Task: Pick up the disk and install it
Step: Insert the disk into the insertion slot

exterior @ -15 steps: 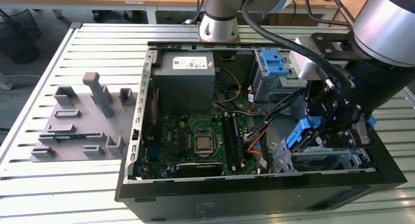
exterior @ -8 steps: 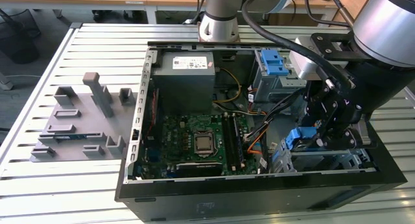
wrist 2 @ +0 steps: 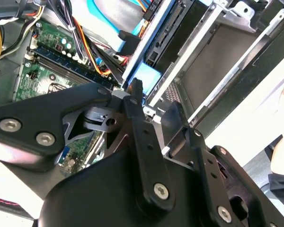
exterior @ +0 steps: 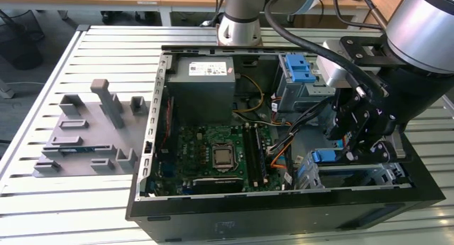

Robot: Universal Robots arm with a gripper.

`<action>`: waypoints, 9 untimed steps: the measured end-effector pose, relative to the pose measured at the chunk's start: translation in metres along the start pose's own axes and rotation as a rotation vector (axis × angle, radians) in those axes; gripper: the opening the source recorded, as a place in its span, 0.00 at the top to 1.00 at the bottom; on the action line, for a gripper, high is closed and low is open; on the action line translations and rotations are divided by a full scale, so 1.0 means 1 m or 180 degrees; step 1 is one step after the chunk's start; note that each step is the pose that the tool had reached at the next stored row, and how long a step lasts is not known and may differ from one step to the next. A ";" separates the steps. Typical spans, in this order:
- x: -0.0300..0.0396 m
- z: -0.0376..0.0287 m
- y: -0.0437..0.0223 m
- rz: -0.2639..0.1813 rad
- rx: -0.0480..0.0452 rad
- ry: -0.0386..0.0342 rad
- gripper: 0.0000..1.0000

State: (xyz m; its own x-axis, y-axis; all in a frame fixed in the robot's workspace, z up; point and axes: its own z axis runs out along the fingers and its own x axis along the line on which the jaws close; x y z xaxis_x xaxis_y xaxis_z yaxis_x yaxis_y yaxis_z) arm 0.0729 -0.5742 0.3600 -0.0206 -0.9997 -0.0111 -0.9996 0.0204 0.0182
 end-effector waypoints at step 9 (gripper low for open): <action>0.0000 0.0001 0.0000 0.0000 0.0000 0.0000 0.88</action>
State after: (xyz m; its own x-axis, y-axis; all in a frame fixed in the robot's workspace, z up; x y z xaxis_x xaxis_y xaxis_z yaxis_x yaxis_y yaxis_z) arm 0.0729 -0.5742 0.3598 -0.0205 -0.9997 -0.0112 -0.9996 0.0203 0.0181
